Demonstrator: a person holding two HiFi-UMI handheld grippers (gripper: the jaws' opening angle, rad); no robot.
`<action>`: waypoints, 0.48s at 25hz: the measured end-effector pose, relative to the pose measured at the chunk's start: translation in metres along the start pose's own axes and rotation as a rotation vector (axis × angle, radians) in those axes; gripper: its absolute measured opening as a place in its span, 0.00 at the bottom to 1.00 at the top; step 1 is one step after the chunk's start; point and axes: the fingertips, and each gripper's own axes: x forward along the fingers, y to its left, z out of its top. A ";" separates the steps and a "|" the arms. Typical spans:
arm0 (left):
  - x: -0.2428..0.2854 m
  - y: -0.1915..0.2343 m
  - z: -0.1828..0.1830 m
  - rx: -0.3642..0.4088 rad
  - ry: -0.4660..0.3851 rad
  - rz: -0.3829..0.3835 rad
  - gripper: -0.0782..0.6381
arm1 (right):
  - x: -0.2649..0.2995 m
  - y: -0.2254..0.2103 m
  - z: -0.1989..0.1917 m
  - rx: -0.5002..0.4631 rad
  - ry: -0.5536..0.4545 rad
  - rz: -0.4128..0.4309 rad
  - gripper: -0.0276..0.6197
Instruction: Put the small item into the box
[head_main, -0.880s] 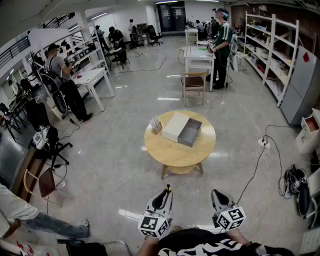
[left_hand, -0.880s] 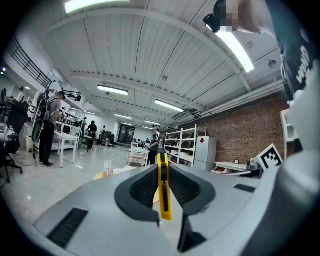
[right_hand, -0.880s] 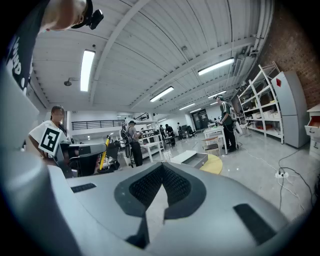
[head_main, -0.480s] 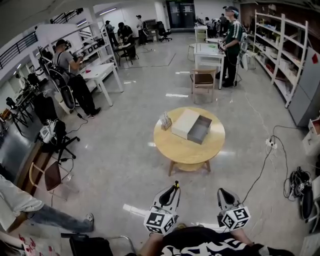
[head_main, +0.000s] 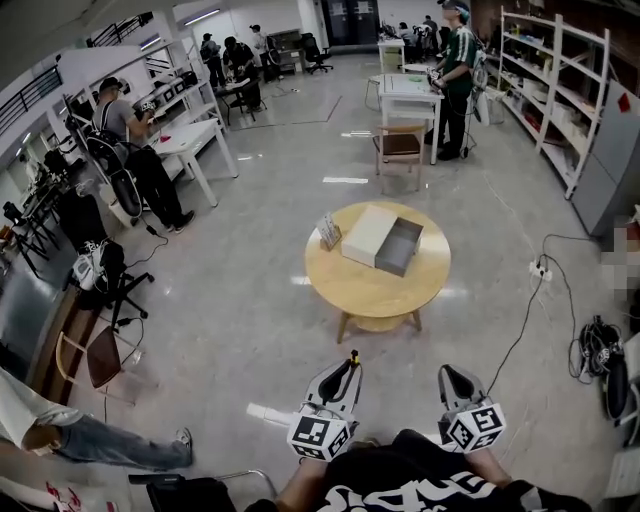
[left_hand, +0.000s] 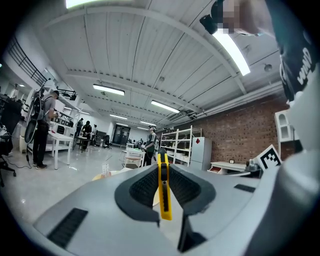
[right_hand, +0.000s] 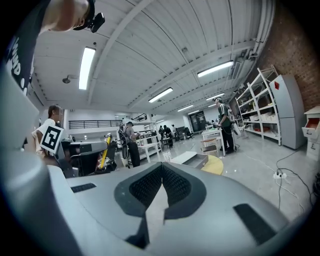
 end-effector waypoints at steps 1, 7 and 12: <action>0.002 0.002 -0.001 0.003 -0.001 -0.010 0.21 | 0.000 -0.001 -0.002 0.000 -0.003 -0.011 0.05; 0.016 0.012 -0.002 0.011 0.001 -0.044 0.21 | 0.000 -0.013 -0.004 0.018 -0.020 -0.073 0.05; 0.039 0.018 0.000 0.012 0.006 -0.070 0.21 | 0.010 -0.028 -0.002 0.032 -0.027 -0.113 0.05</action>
